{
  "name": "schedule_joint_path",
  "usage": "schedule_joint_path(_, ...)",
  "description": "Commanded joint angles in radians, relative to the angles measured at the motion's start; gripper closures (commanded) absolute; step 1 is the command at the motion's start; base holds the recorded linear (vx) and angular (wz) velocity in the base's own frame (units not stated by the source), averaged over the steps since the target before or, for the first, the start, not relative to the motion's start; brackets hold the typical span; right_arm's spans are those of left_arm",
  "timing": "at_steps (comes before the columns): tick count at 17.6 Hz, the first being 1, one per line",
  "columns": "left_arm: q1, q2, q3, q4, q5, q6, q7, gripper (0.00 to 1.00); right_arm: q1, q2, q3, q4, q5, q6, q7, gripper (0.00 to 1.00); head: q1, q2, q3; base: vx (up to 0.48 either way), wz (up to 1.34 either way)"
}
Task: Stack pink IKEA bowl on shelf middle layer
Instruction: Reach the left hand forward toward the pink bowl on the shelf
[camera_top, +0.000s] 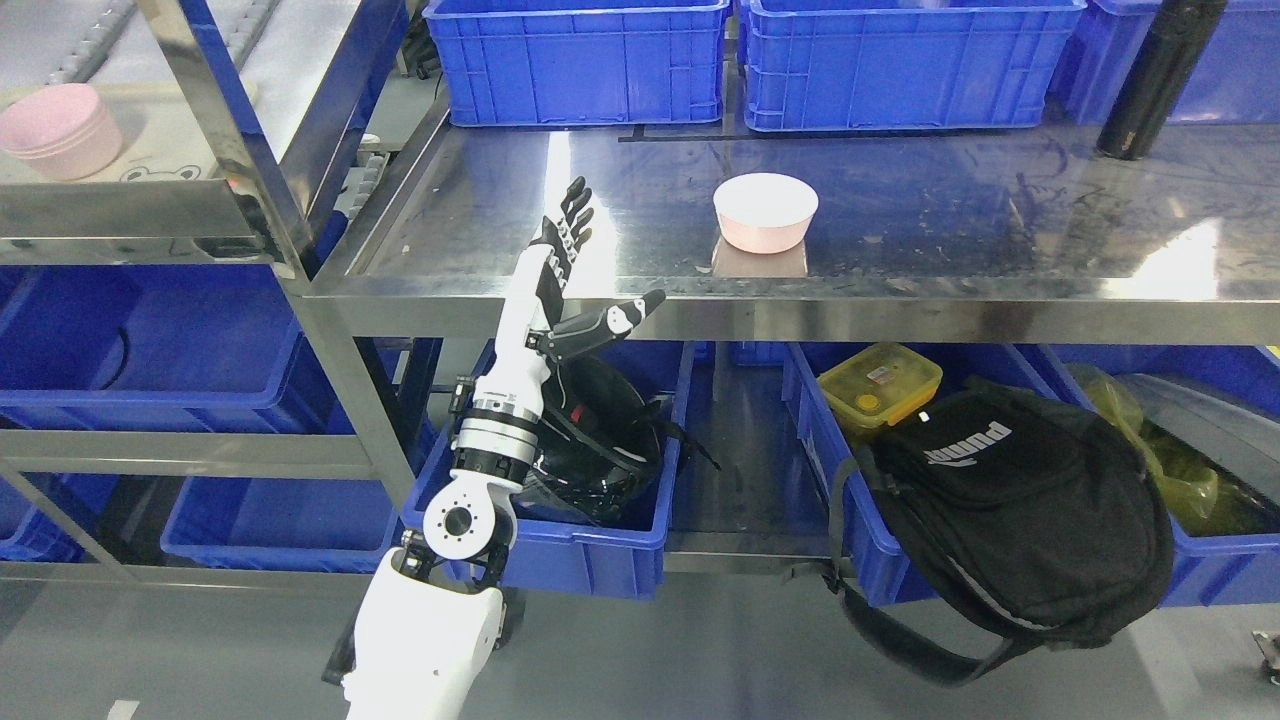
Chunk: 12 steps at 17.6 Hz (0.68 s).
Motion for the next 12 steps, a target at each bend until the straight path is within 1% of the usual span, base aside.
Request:
schedule_joint_path(1, -0.015, 0.017, 0.006, 0.005, -0.003, 0.009, 0.000, 0.00, 0.022, -0.017, 0.000, -0.018, 0.000, 0.001, -0.001, 0.00, 0.0000, 0.000, 0.000, 0.080, -0.16)
schedule_joint_path(3, -0.030, 0.017, 0.006, 0.009, -0.009, 0.000, 0.000, 0.00, 0.022, -0.017, 0.000, -0.018, 0.000, 0.001, -0.001, 0.00, 0.0000, 0.000, 0.000, 0.083, -0.20)
schedule_joint_path(4, -0.054, 0.017, 0.004, 0.008, -0.015, -0.007, -0.001, 0.00, 0.022, -0.017, 0.000, -0.018, 0.000, 0.001, -0.001, 0.00, 0.0000, 0.000, 0.000, 0.086, -0.24)
schedule_joint_path(5, -0.108, 0.017, 0.003, 0.009, -0.053, -0.005, -0.018, 0.00, 0.022, -0.017, 0.000, -0.018, 0.000, 0.001, -0.001, 0.00, 0.0000, 0.000, 0.000, 0.096, -0.26)
schedule_joint_path(6, -0.175, 0.017, -0.005, 0.009, -0.139, -0.002, -0.070, 0.00, 0.022, -0.017, 0.000, -0.018, 0.000, 0.001, -0.001, 0.00, 0.0000, 0.000, 0.000, 0.073, -0.23)
schedule_joint_path(7, -0.231, 0.044, -0.009, 0.009, -0.240, 0.004, -0.142, 0.00, 0.022, -0.017, 0.000, -0.018, 0.000, 0.001, -0.001, 0.00, 0.0000, 0.000, 0.000, 0.073, -0.23)
schedule_joint_path(9, -0.321, 0.122, -0.009, 0.015, -0.490, 0.012, -0.324, 0.00, 0.022, -0.017, 0.000, -0.018, 0.000, 0.001, -0.001, 0.00, 0.0000, 0.000, 0.000, 0.083, -0.16)
schedule_joint_path(10, -0.355, 0.161, -0.009, 0.017, -0.600, 0.012, -0.430, 0.00, 0.022, -0.017, 0.000, -0.018, 0.000, 0.001, -0.001, 0.00, 0.0000, 0.000, 0.000, 0.062, -0.17)
schedule_joint_path(12, -0.384, 0.189, -0.008, 0.018, -0.739, 0.015, -0.556, 0.00, 0.022, -0.017, 0.000, -0.018, 0.000, 0.001, -0.001, 0.00, 0.0000, 0.000, 0.000, 0.050, -0.17)
